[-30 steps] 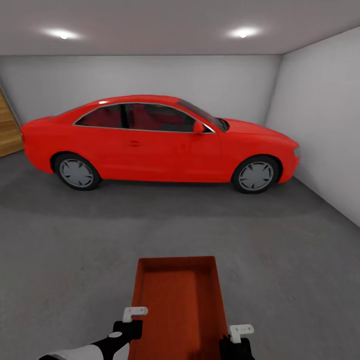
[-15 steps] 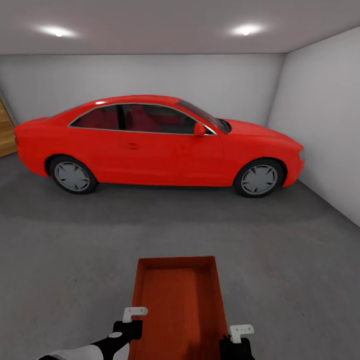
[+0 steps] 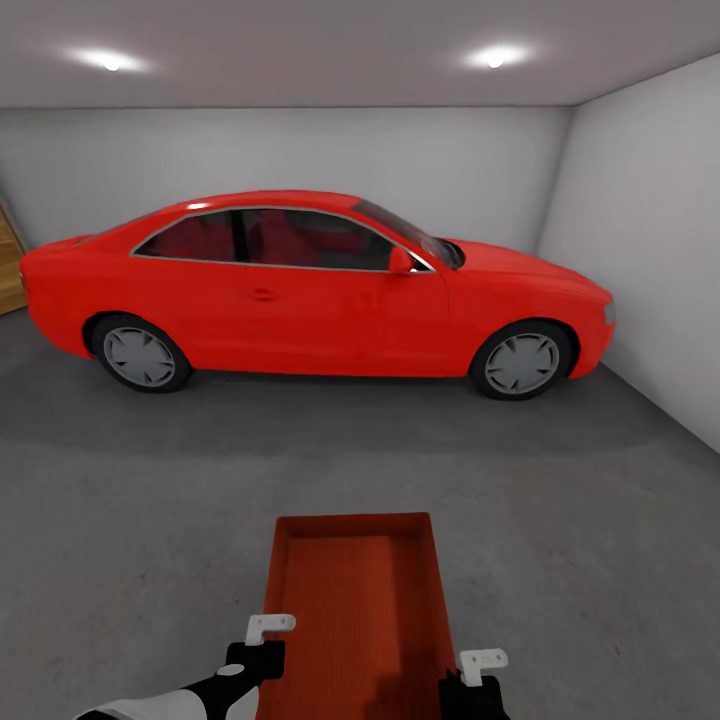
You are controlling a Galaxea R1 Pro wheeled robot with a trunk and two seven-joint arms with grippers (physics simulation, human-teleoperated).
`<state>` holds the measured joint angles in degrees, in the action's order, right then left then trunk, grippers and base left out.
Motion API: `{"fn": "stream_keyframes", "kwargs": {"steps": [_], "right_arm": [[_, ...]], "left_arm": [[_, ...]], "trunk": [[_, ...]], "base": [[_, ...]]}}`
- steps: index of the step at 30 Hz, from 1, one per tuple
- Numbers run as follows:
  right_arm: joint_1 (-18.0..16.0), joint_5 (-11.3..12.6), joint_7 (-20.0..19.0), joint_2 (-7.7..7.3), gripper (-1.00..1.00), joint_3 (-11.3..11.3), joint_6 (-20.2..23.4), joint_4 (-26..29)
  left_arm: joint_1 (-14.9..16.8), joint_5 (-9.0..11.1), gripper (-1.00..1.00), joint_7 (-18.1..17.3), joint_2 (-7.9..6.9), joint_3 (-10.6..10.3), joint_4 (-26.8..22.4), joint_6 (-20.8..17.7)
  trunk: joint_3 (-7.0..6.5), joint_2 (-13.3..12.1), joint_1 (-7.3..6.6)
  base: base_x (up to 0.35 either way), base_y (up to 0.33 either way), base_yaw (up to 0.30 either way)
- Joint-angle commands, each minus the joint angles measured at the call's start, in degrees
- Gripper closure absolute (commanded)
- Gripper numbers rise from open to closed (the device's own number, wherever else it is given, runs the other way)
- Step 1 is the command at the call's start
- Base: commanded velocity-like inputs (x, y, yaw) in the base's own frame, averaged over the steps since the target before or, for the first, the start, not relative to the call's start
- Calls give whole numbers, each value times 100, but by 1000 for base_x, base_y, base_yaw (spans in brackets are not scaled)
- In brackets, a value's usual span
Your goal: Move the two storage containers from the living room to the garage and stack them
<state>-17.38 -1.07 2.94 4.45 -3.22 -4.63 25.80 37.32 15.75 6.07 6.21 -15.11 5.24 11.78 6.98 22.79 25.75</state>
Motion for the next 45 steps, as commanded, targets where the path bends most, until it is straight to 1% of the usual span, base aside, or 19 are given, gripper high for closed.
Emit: {"fn": "stream_keyframes", "kwargs": {"steps": [1,9,45], "right_arm": [[-2,19,13,3,100,-26,-11,-19],[-2,19,21,3,100,-38,13,-17],[-2,19,39,3,100,-39,-1,-13]], "left_arm": [[12,-98,100,-28,188,123,-190,26],[12,-96,100,-43,177,123,-190,26],[12,-92,100,-21,209,131,-190,22]], "trunk": [[12,12,3],[42,12,3],[375,12,3]], "base": [[4,0,0],[1,0,0],[0,0,0]]}}
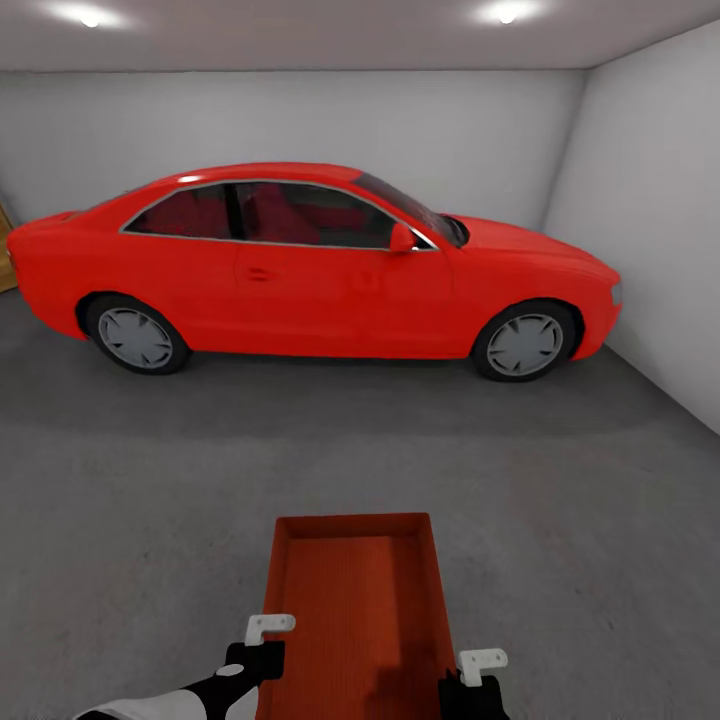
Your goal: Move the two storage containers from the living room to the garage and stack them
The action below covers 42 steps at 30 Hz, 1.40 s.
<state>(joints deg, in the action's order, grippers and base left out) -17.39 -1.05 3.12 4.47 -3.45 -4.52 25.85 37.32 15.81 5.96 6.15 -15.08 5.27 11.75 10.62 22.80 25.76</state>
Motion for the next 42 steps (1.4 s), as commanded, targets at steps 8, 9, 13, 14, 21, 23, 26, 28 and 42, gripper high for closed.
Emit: {"fn": "stream_keyframes", "kwargs": {"steps": [8,9,13,14,21,23,26,28,42], "right_arm": [[-1,13,22,1,100,-15,-12,-19],[-1,14,22,1,100,-15,-10,-19],[-1,17,22,1,100,-15,-6,-19],[-1,17,22,1,100,-12,-6,-19],[-1,17,20,1,100,0,-13,-20],[-1,17,16,1,100,1,-14,-19],[-1,23,5,1,100,6,-14,-21],[-1,25,-7,1,100,9,-14,-22],[-1,26,11,-6,100,13,-23,-21]], "left_arm": [[12,-102,100,-8,220,121,-193,29],[12,-103,100,-8,220,121,-193,29],[12,-101,100,-32,208,120,-193,22],[12,-99,100,-36,212,120,-193,20],[12,-101,100,-51,231,108,-193,9],[12,-103,100,-51,235,104,-193,10],[12,-104,100,-48,224,103,-193,7],[12,-104,100,-49,215,102,-193,4],[12,-101,100,-51,227,111,-193,5]], "trunk": [[86,12,3],[95,12,3],[133,12,3],[142,12,3],[207,12,3],[226,12,3],[254,12,3],[272,12,3],[403,12,3]], "base": [[0,0,0],[0,0,0],[0,0,0],[0,0,0],[0,0,0],[0,0,0],[0,0,0],[0,0,0],[0,0,0]]}}
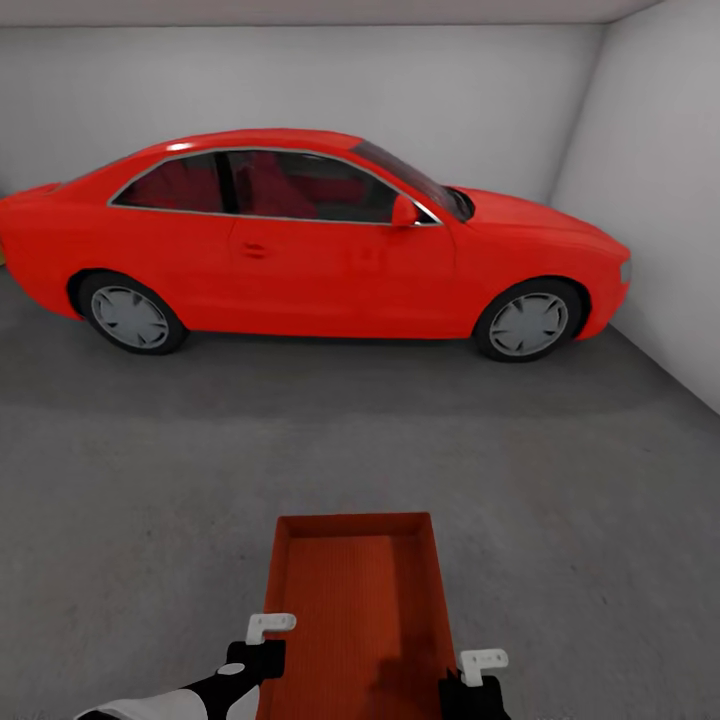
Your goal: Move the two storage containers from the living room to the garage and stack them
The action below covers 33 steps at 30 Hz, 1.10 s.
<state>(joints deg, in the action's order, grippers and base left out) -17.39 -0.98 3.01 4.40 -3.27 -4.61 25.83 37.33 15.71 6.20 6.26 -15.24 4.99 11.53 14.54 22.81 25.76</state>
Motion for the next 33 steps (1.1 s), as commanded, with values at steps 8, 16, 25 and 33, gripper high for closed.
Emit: {"fn": "stream_keyframes", "kwargs": {"steps": [8,16,25,33], "right_arm": [[-1,19,24,1,100,0,-13,-19],[-1,19,24,2,100,-5,-13,-20],[-1,19,24,3,100,2,-13,-19],[-1,19,24,1,100,2,-13,-19]], "left_arm": [[11,-87,100,-75,226,132,-166,27],[11,-90,100,-75,227,131,-166,25],[11,-86,100,-75,233,135,-166,25],[11,-85,100,-76,229,135,-166,26]], "trunk": [[85,11,2],[160,11,2],[243,11,2],[318,11,2]], "base": [[0,0,0],[0,0,0],[0,0,0],[0,0,0]]}}
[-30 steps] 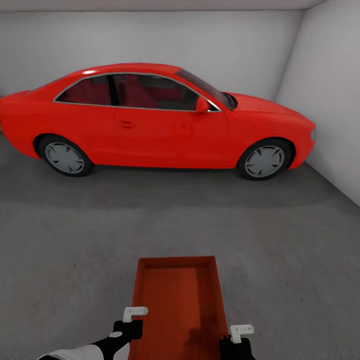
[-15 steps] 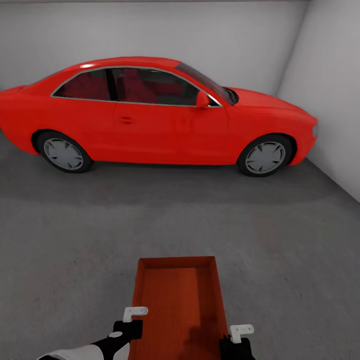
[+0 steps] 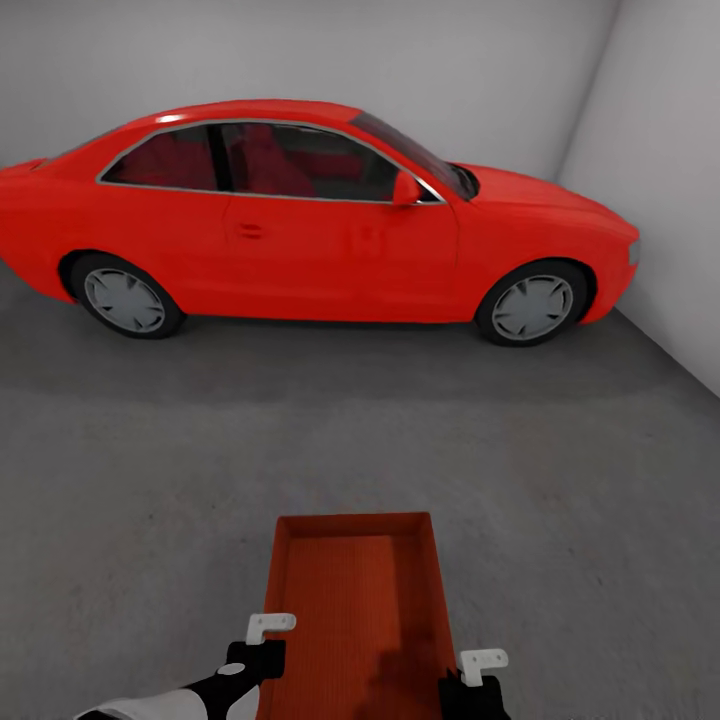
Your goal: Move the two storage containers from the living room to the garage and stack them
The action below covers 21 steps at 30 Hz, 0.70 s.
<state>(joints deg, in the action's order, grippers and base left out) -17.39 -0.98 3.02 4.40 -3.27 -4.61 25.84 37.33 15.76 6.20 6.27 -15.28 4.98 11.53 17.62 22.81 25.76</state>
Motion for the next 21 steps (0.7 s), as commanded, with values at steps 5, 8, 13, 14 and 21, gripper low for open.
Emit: {"fn": "stream_keyframes", "kwargs": {"steps": [5,8,13,14,21], "right_arm": [[-1,19,23,2,100,1,-13,-20],[-1,19,23,2,100,1,-13,-18],[-1,19,23,0,100,1,-13,-19],[-1,19,23,0,100,1,-13,-22],[-1,19,23,1,100,3,-13,-22]], "left_arm": [[11,-90,100,-79,232,136,-164,30],[11,-90,100,-78,232,136,-164,26],[11,-90,100,-83,234,137,-164,25],[11,-90,100,-83,234,134,-164,25],[11,-91,100,-84,234,131,-164,25]], "trunk": [[56,11,2],[84,11,2],[131,11,2],[140,11,2],[206,11,2]], "base": [[0,0,0],[0,0,0],[0,0,0],[0,0,0],[0,0,0]]}}
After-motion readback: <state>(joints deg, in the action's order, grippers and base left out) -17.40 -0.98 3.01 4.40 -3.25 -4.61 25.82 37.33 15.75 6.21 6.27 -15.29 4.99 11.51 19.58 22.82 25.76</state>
